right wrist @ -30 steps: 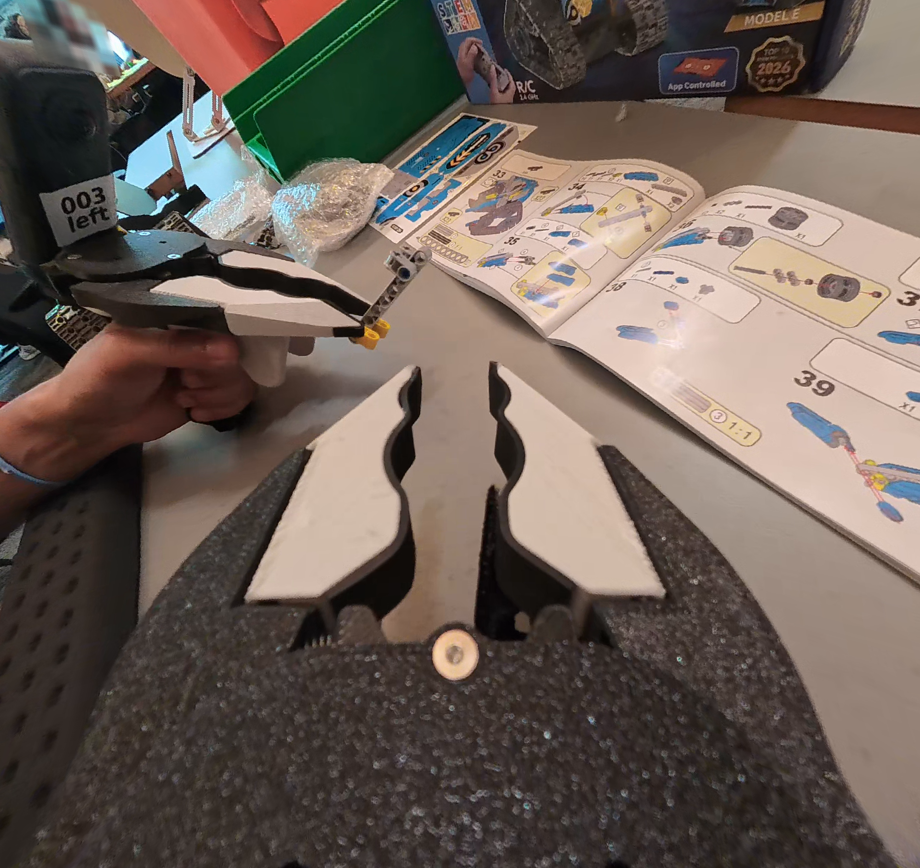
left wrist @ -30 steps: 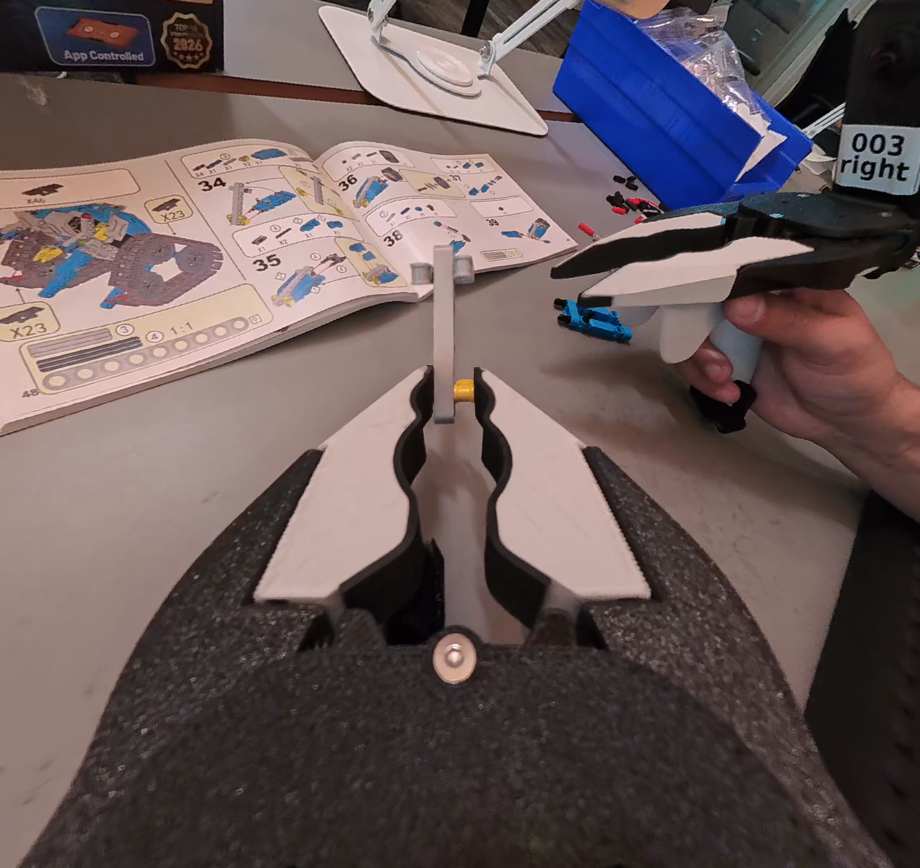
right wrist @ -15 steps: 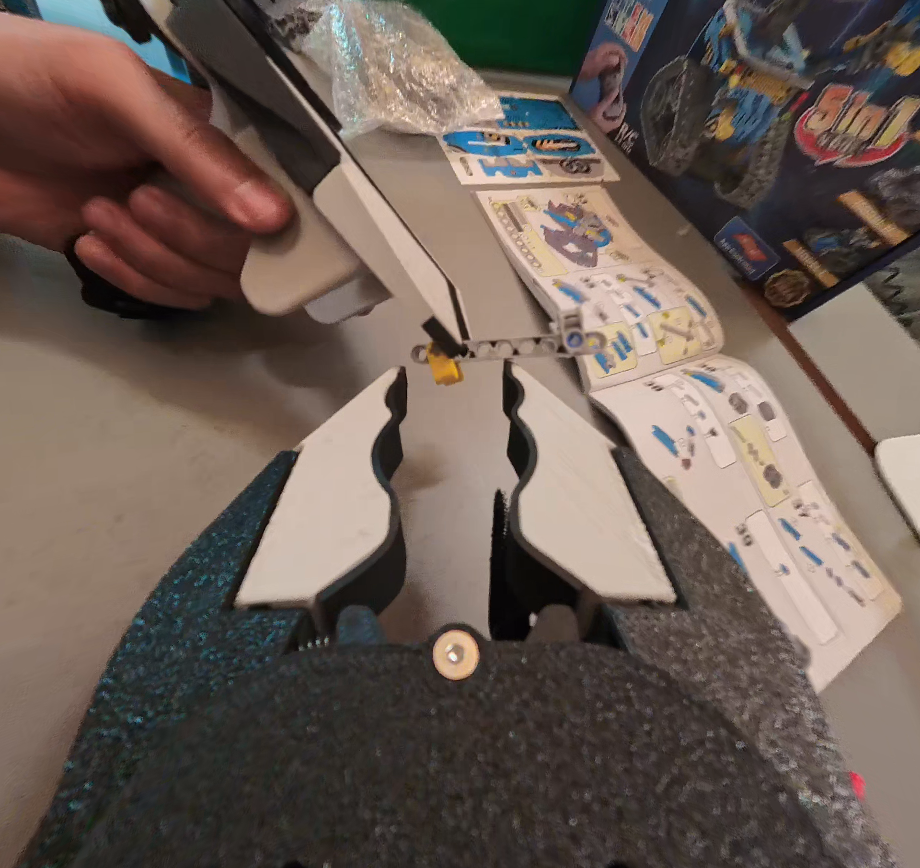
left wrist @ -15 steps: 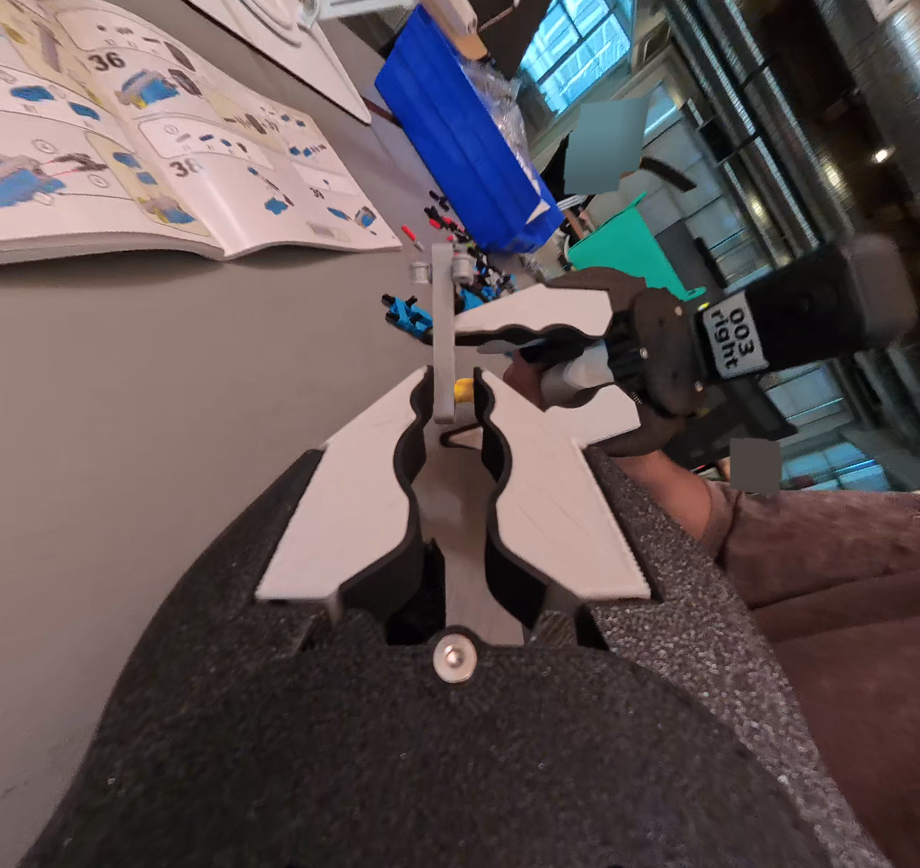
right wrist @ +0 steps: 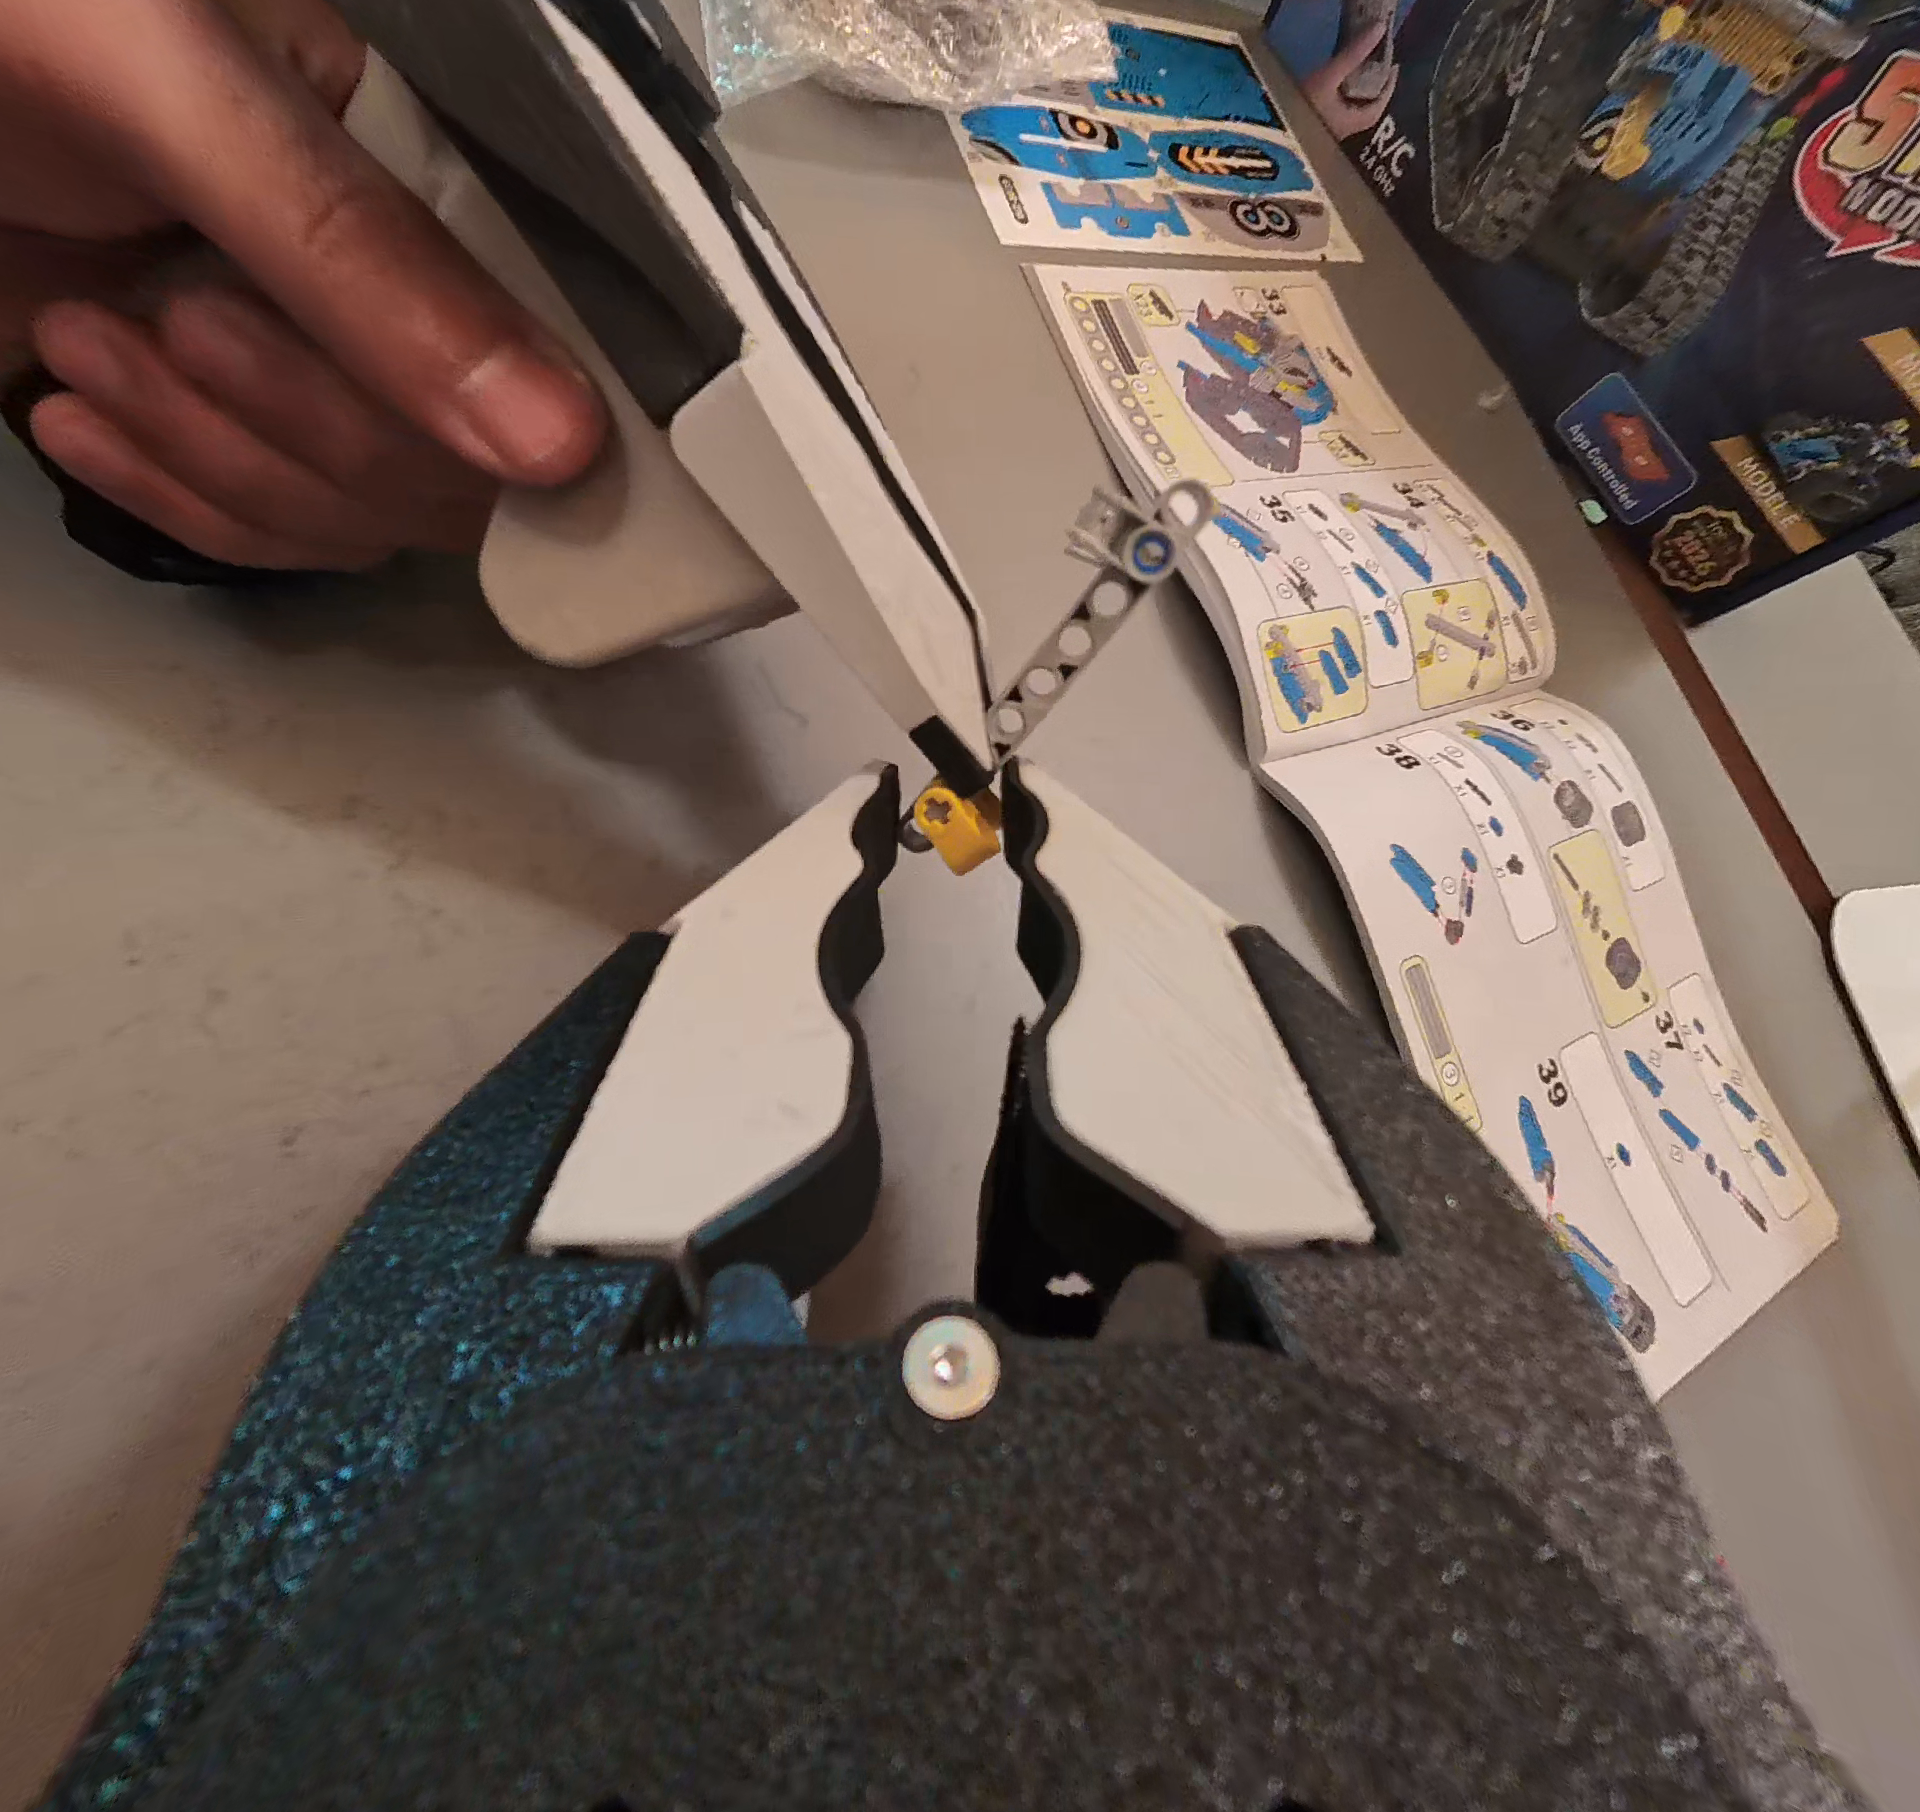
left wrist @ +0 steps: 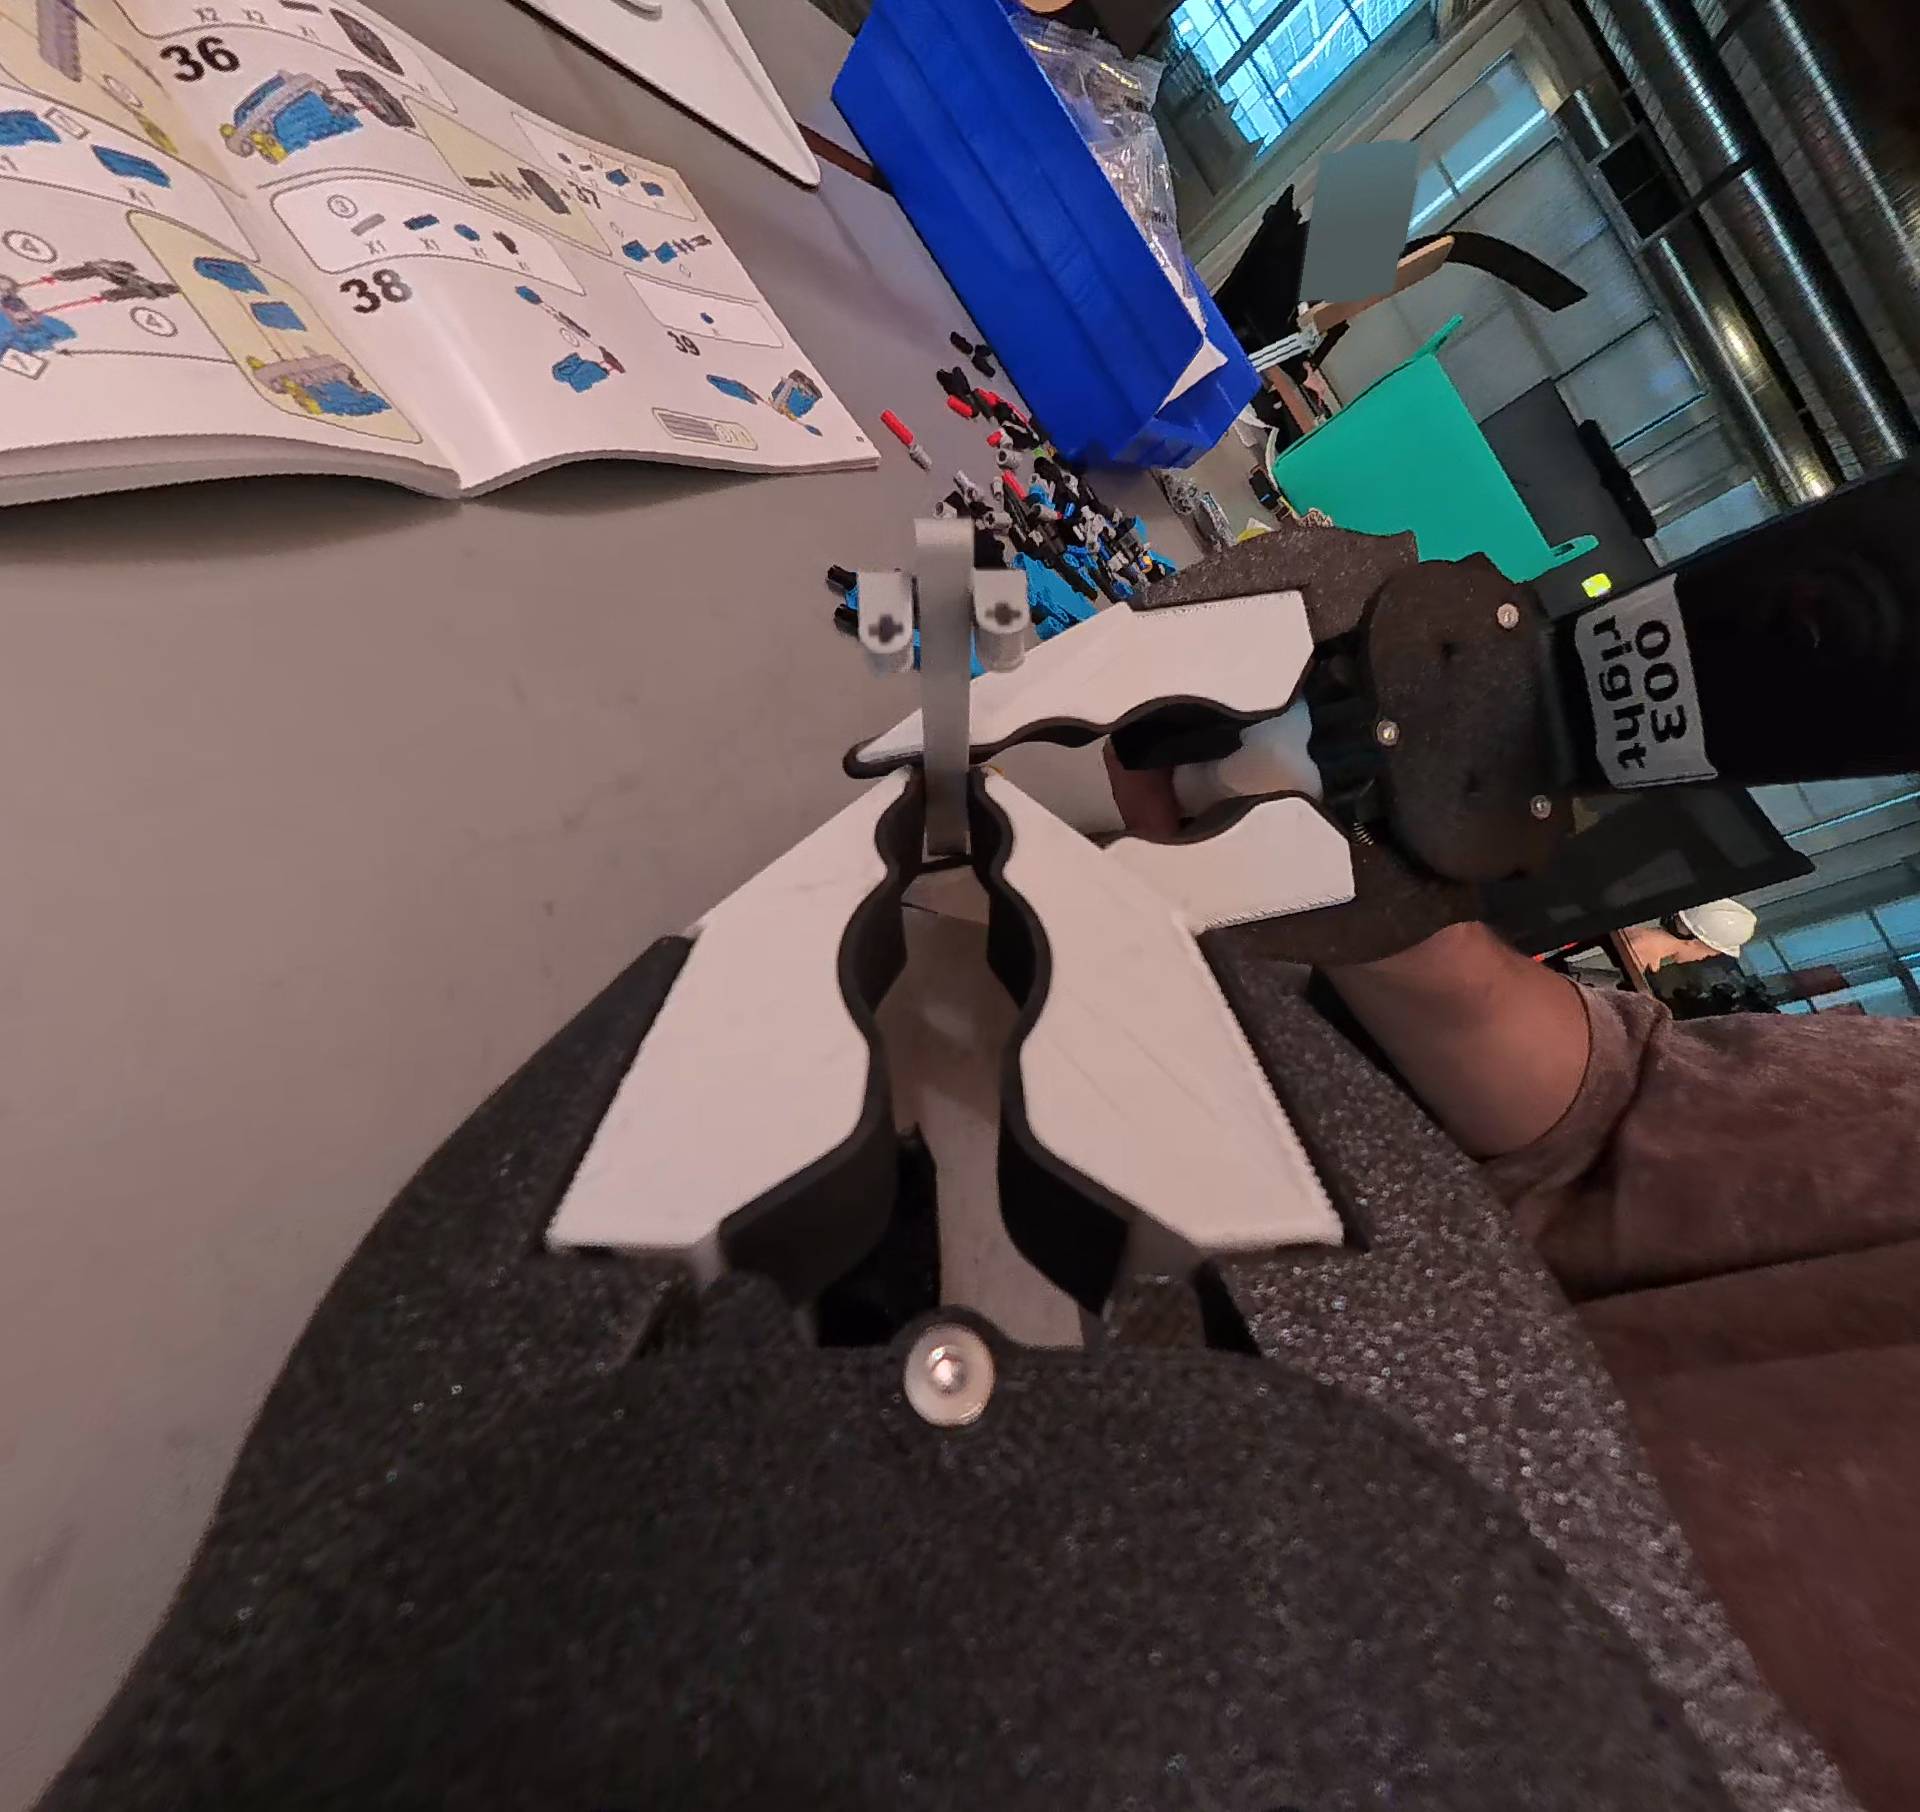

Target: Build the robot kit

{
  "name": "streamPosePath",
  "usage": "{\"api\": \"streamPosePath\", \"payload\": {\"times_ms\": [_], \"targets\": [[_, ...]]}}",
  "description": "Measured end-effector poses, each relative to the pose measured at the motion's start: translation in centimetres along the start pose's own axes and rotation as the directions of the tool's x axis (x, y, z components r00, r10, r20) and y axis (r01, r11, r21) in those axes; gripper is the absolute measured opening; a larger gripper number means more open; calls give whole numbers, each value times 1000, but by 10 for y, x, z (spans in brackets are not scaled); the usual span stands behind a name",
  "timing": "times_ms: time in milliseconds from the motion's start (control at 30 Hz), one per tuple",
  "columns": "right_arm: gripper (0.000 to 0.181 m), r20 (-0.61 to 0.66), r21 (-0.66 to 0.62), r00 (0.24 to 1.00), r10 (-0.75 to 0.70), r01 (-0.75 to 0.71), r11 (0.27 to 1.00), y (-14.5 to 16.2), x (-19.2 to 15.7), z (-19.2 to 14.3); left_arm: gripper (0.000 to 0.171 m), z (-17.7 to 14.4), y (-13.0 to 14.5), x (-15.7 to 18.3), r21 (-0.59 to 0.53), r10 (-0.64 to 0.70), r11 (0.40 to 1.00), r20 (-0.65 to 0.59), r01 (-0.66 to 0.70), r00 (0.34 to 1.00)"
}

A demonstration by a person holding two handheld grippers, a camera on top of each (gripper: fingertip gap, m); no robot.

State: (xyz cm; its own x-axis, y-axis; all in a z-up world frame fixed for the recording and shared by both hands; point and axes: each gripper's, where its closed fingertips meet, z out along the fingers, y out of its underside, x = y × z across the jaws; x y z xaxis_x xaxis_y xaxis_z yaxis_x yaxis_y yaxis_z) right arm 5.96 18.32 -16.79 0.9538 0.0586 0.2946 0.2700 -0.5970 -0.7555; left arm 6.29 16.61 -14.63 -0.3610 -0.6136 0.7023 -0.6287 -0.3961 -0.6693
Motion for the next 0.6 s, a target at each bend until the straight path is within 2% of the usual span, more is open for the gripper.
{"api": "streamPosePath", "payload": {"times_ms": [233,333,500,600], "targets": [[19,-2,23,999,44,-44,999,-3,2,2,7,-1,-3,-2,5,53,999,37,-53,998],[30,35,39,996,87,-88,995,-5,-2,3,7,-3,-5,-4,9,100,995,67,-100,993],[33,23,81,990,140,-141,987,-9,9,-4,7,-19,-20,-17,33,176,983,152,-183,973],[32,11,113,982,191,-191,975,-8,22,-9,7,-30,-22,-31,-30,223,975,203,-222,953]]}}
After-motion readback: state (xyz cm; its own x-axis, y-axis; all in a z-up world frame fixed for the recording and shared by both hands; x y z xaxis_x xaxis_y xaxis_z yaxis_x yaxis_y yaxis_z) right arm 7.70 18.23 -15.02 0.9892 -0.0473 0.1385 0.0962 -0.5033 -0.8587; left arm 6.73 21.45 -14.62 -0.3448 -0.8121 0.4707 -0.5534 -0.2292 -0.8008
